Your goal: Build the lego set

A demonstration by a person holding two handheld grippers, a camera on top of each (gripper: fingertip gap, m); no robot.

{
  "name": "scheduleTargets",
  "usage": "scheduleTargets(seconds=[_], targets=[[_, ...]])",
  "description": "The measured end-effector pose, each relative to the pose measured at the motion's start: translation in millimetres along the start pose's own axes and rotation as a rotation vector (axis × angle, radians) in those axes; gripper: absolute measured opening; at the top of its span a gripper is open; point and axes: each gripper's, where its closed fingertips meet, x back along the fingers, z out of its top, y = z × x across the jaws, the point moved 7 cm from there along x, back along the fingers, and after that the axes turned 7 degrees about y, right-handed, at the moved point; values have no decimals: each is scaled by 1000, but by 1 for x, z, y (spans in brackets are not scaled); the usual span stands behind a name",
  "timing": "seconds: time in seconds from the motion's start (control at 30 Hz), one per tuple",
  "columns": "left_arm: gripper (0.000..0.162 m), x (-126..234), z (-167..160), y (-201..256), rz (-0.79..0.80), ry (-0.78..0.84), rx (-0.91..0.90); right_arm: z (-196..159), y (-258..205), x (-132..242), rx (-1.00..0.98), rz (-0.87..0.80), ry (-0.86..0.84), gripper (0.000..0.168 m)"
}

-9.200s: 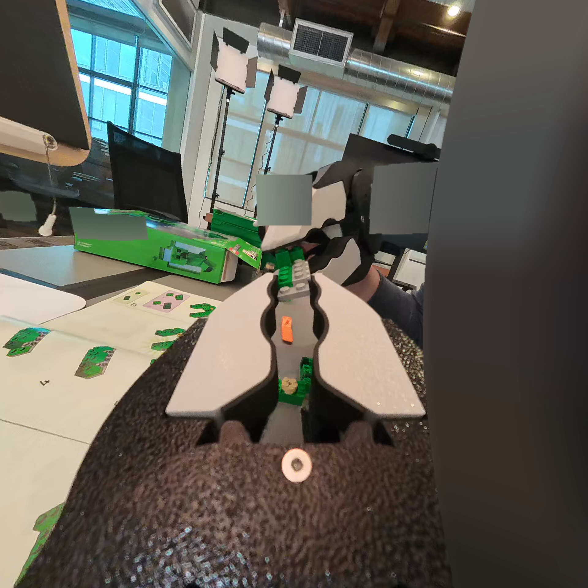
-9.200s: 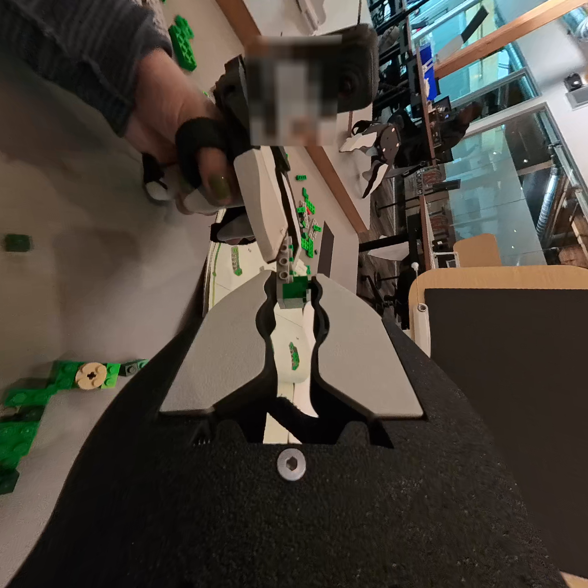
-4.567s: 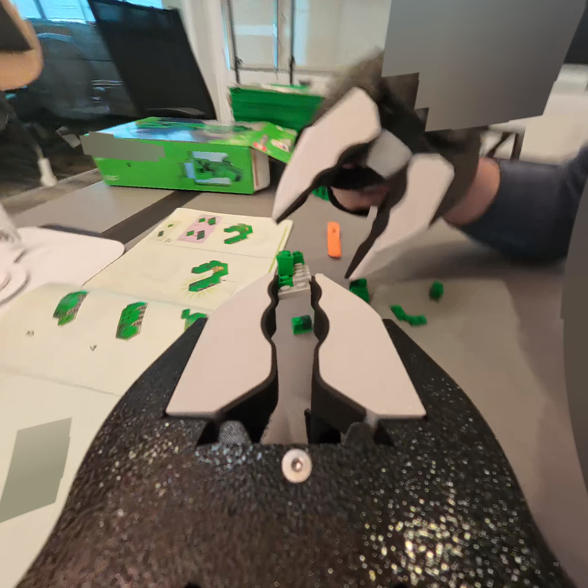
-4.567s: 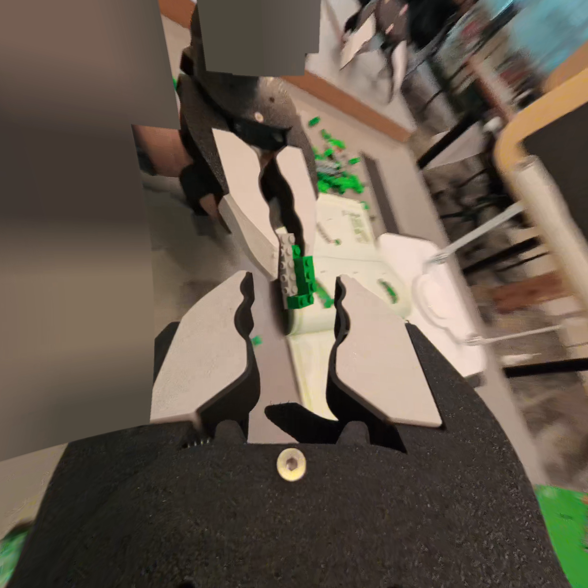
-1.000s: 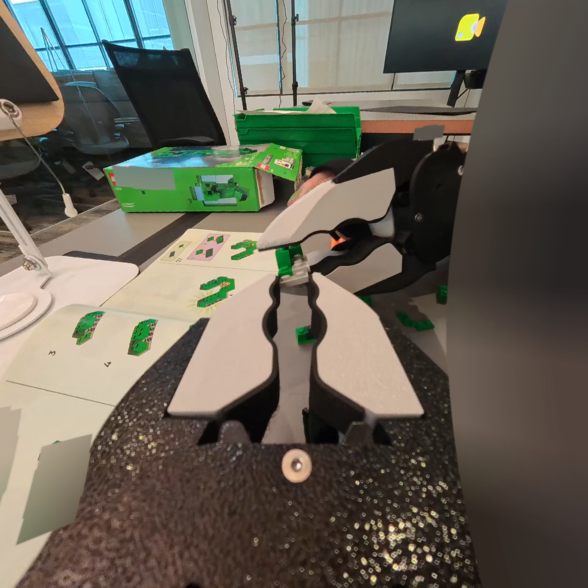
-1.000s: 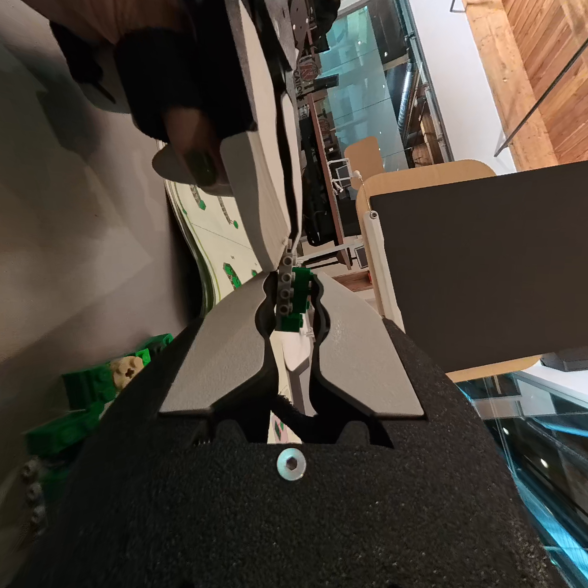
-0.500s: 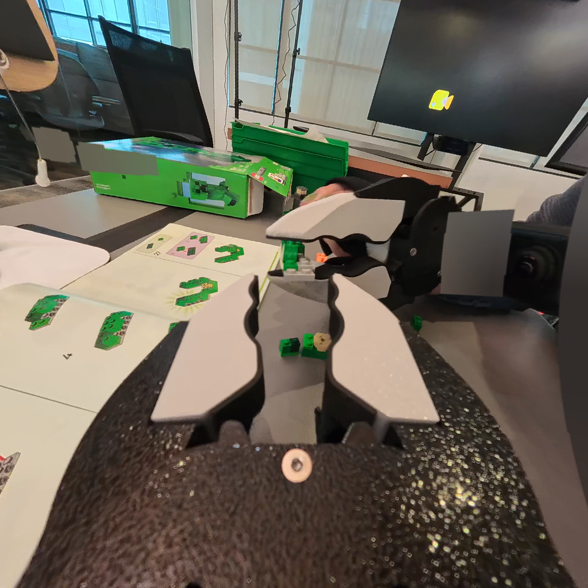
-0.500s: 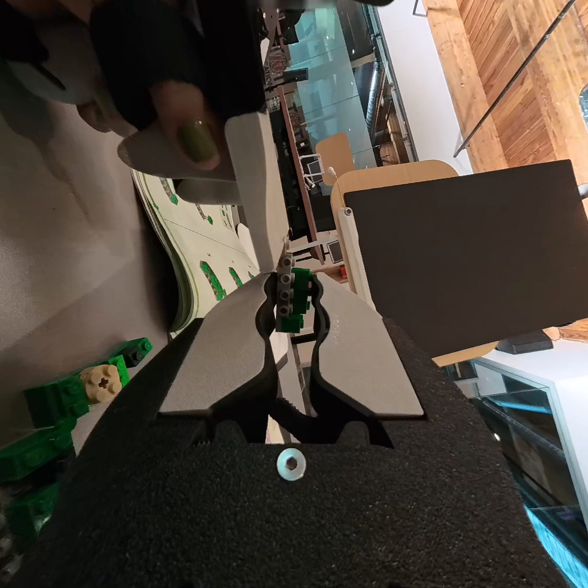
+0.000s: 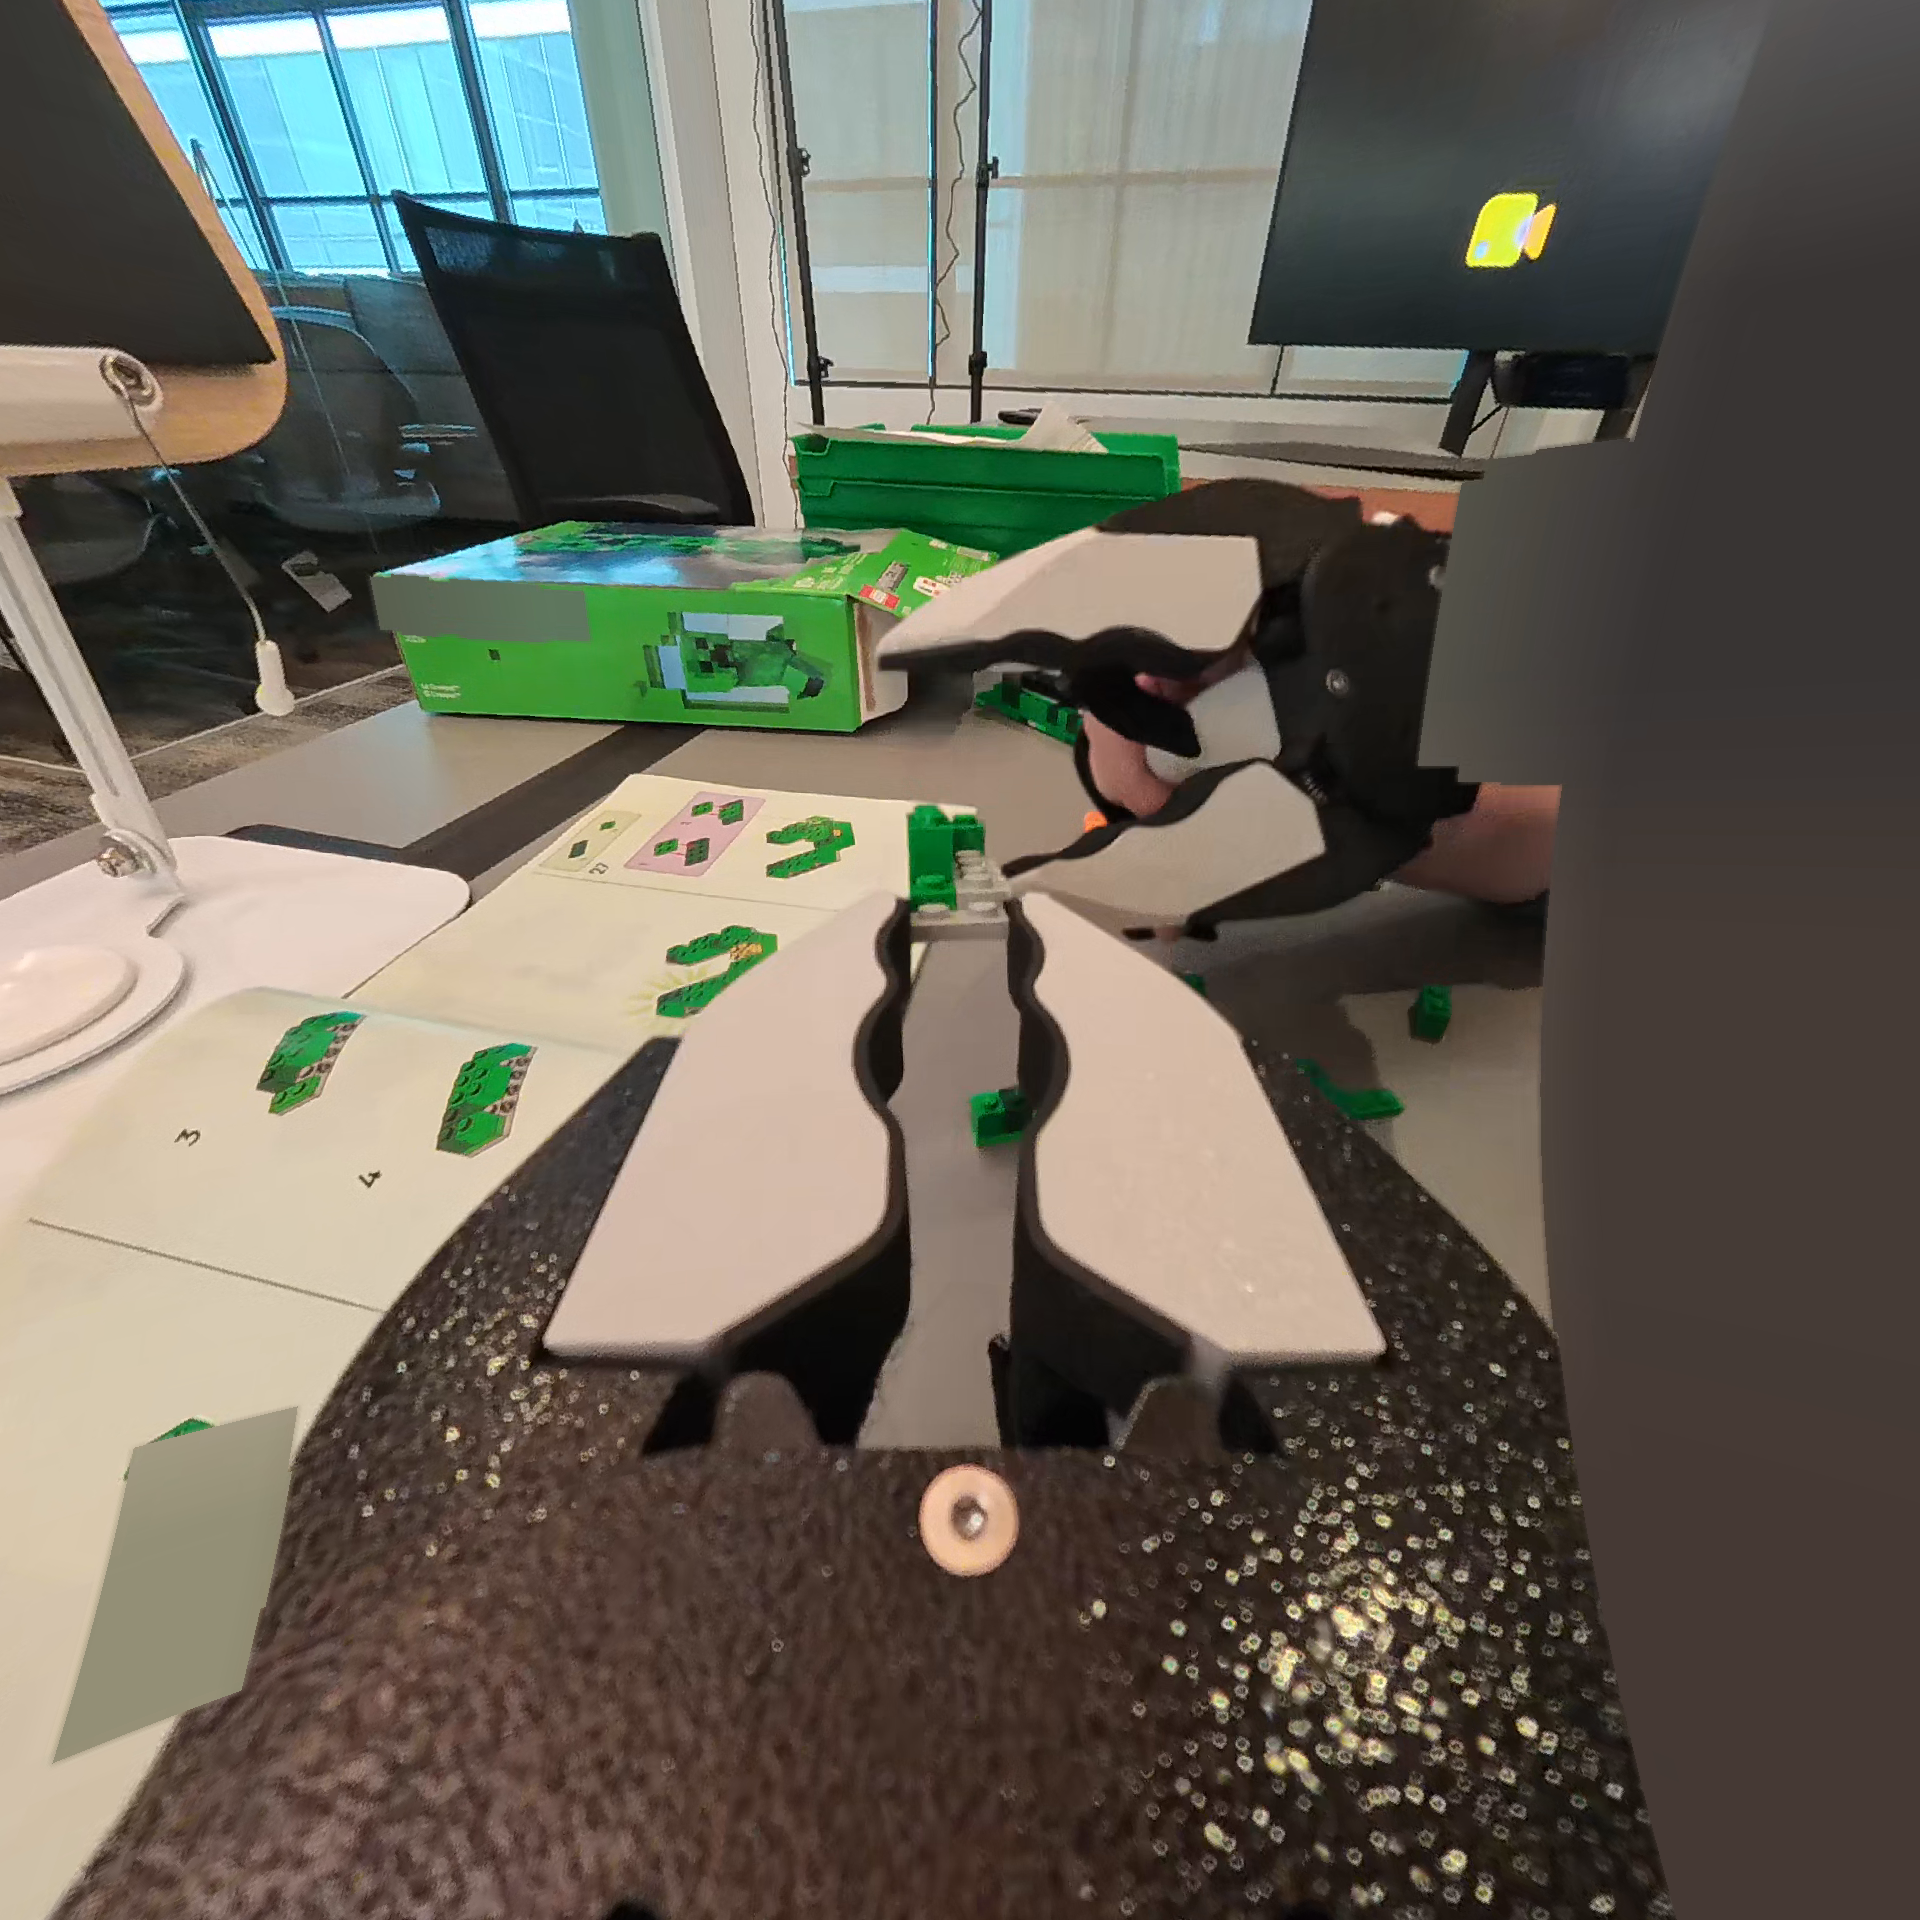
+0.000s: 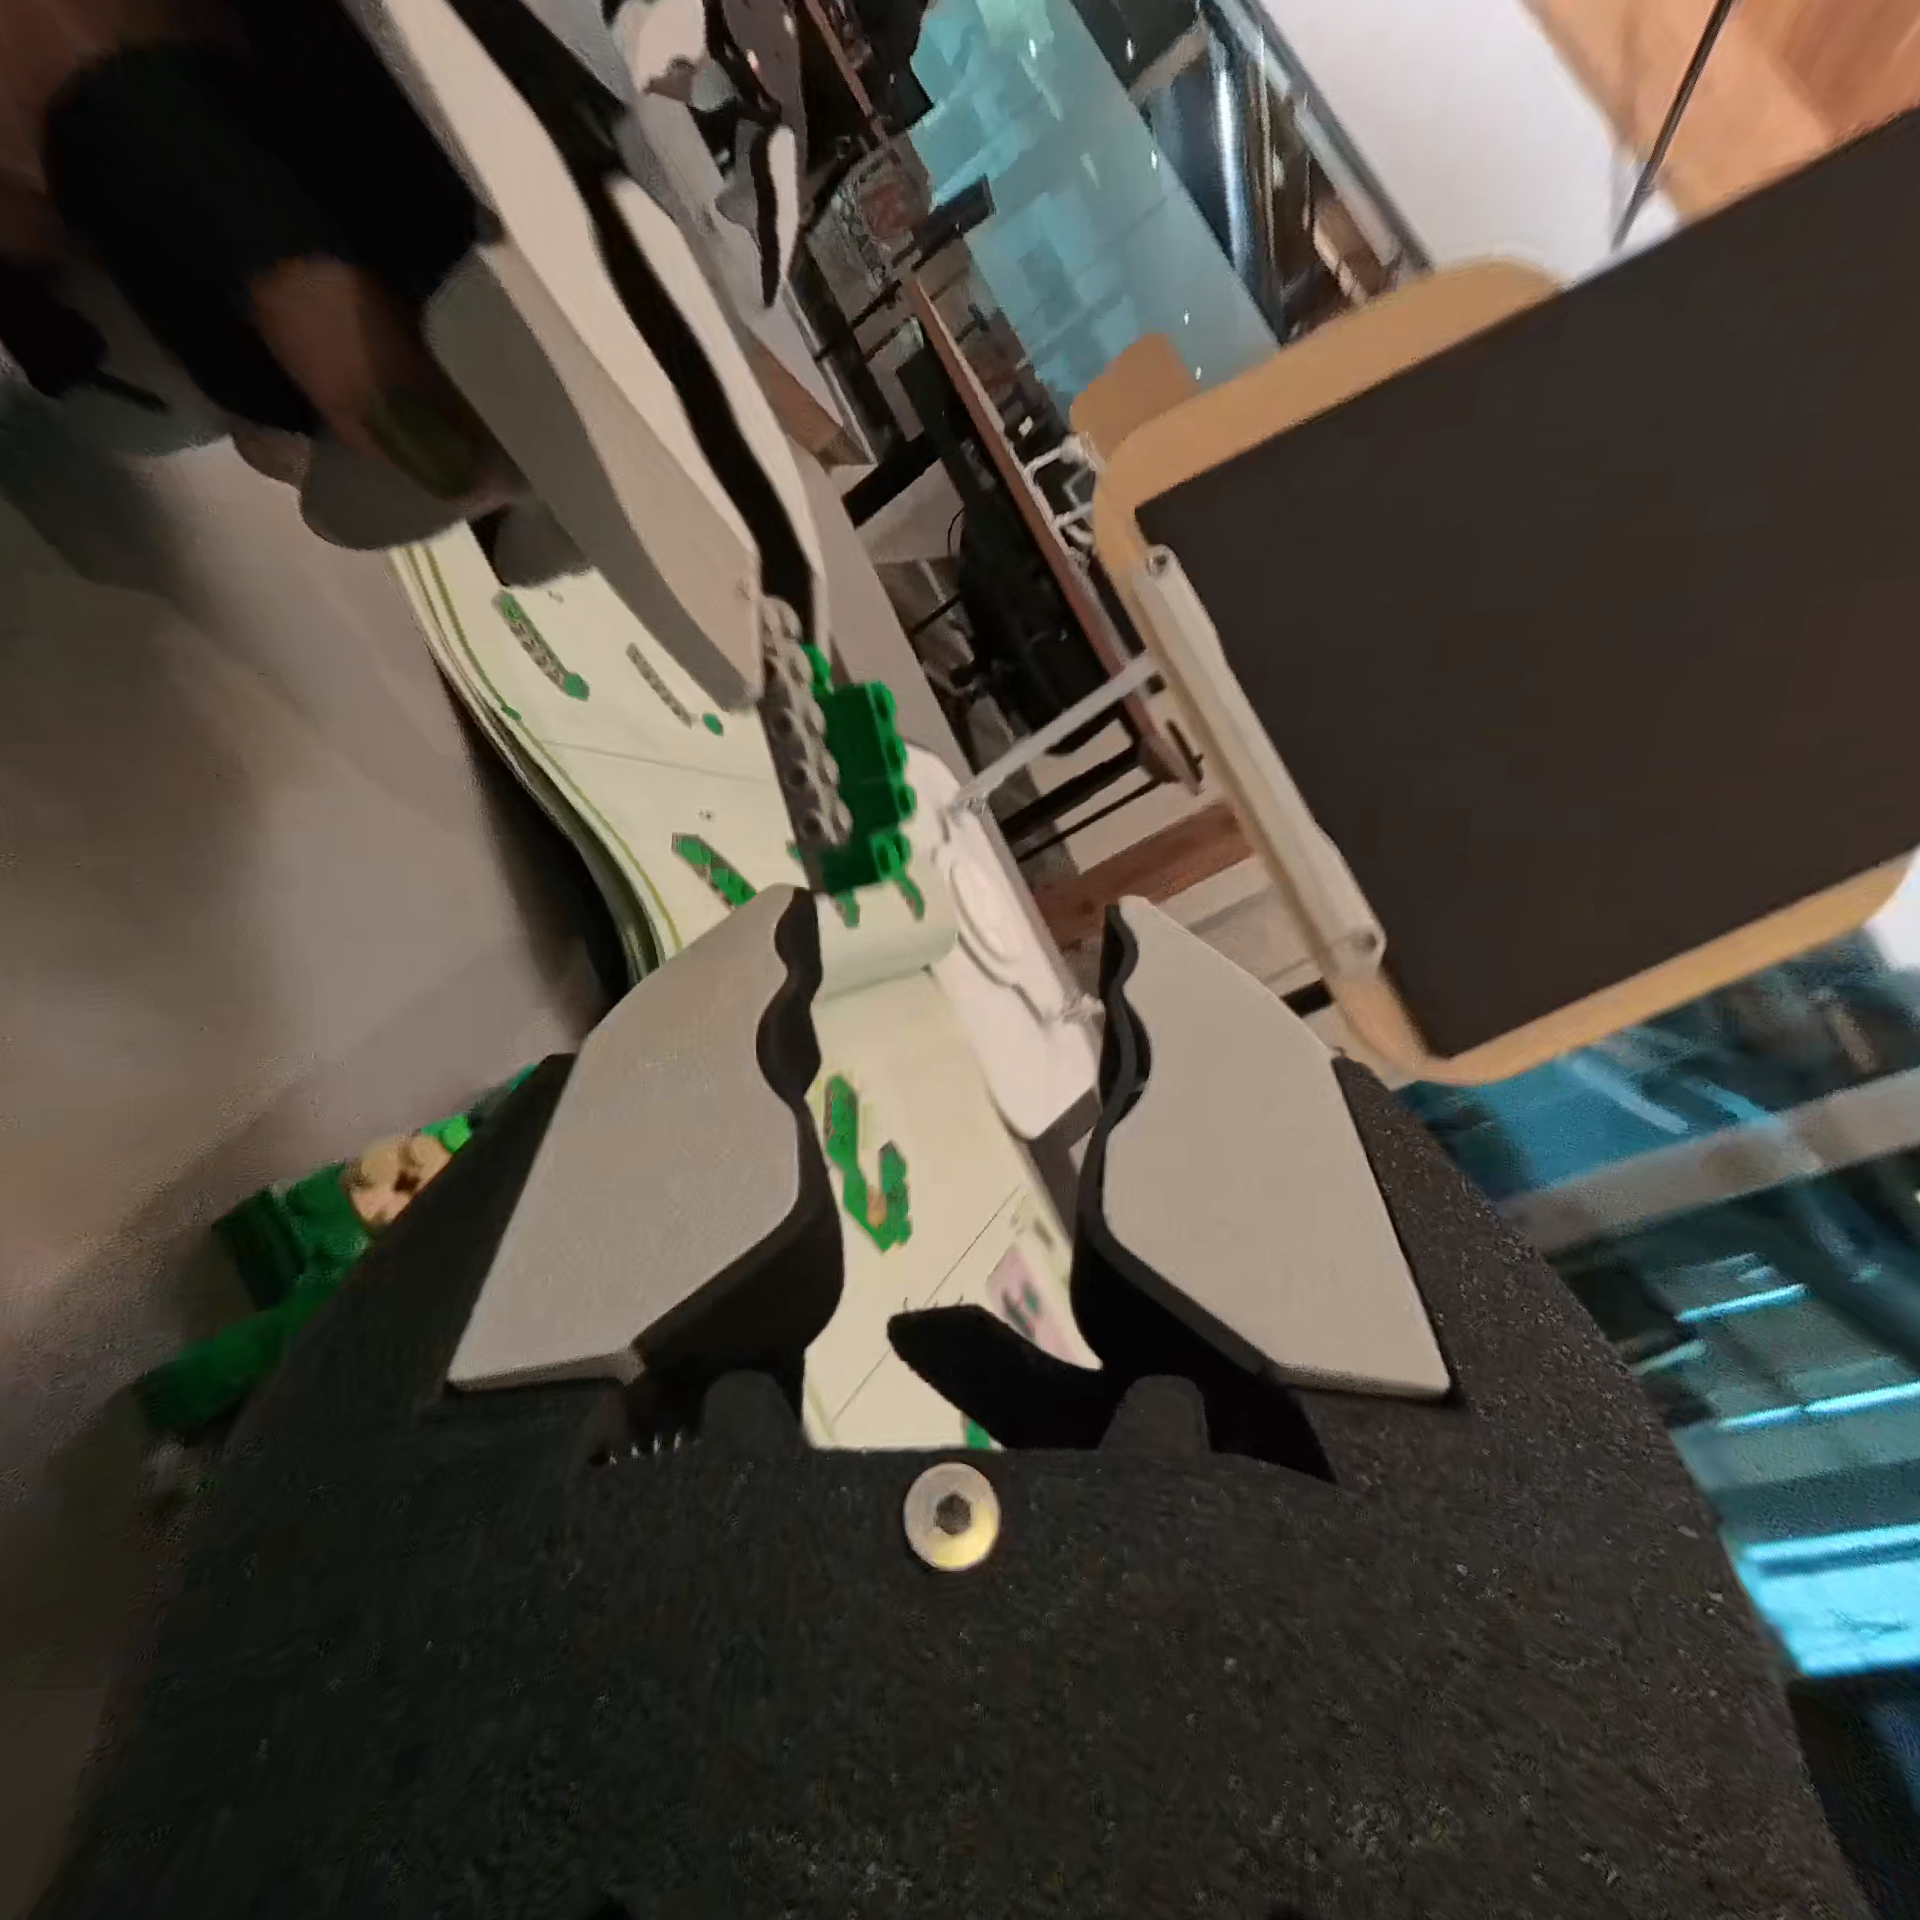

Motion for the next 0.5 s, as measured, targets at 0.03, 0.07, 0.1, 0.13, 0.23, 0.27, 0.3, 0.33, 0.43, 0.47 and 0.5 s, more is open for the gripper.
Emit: scheduleTargets(seconds=[0.03, 0.07, 0.1, 0.13, 0.23, 0.27, 0.3, 0.33, 0.43, 0.47, 0.5], targets=[[17, 0, -1, 0, -3, -18, 0, -4, 2, 5, -32, -3, -17, 52], [17, 1, -3, 0, -7, -41, 0, -8, 3, 10, -54, -7, -30, 52], [17, 1, -5, 0, -13, -57, 1, -11, 4, 16, -73, -10, -39, 52], [17, 2, -5, 0, -20, -59, 3, -14, 5, 21, -94, -13, -48, 51], [17, 4, -5, 0, -34, -53, 10, -23, 6, 35, -165, -38, -47, 45], [17, 5, -5, 0, -35, -52, 7, -25, 7, 38, -191, -52, -31, 42], [17, 5, -5, 0, -35, -51, 4, -28, 8, 40, -220, -65, -17, 38], [17, 6, -5, 0, -34, -47, 2, -31, 9, 41, -251, -79, -7, 36], [17, 6, -5, 1, -52, -41, 0, -39, 8, 40, -299, -125, 29, 30], [17, 6, -5, 2, -63, -42, -5, -41, 8, 39, -298, -119, 32, 29], [17, 5, -5, 3, -77, -43, -12, -42, 7, 38, -300, -112, 30, 29]])
